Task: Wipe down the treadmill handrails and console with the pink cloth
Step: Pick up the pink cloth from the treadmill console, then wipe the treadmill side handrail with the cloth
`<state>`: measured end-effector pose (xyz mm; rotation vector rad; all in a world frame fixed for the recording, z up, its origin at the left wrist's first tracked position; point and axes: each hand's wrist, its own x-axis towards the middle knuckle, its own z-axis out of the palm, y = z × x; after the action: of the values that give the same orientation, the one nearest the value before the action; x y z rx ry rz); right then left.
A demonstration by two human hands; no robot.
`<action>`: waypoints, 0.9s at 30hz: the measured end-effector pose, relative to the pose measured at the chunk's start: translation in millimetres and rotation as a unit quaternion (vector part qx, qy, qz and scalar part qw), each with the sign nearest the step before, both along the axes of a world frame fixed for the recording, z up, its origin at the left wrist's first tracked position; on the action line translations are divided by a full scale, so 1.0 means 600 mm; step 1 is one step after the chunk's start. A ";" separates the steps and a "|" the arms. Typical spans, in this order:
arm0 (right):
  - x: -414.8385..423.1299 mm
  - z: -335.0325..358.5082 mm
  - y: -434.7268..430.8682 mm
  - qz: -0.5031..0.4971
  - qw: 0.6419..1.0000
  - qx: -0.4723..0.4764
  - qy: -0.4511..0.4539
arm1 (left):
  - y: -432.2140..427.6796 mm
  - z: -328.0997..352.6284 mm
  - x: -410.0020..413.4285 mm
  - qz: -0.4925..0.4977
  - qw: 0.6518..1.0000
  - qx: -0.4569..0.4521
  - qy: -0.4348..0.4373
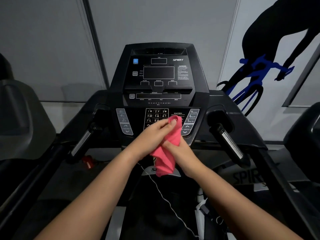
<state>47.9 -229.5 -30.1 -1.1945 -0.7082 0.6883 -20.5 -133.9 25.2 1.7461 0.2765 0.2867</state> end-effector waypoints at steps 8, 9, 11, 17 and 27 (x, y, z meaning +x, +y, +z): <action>0.008 -0.051 0.004 -0.027 0.991 -0.126 -0.043 | 0.050 -0.094 -0.042 0.231 0.951 0.200 0.052; 0.008 -0.062 0.005 -0.003 0.984 -0.160 -0.079 | 0.051 -0.110 -0.051 0.231 0.949 0.199 0.078; 0.002 -0.085 0.006 0.039 0.967 -0.210 -0.138 | 0.048 -0.143 -0.071 0.231 0.948 0.184 0.122; -0.022 -0.125 0.003 0.082 0.949 -0.249 -0.177 | 0.018 -0.211 -0.134 0.249 0.934 0.161 0.200; -0.095 -0.172 0.005 0.166 0.949 -0.243 -0.116 | -0.005 -0.277 -0.237 0.214 0.934 0.099 0.269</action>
<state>-9.3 -226.5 -133.0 -1.6461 -0.9853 1.0558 -162.7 -137.0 -140.9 1.9303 1.0673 0.1427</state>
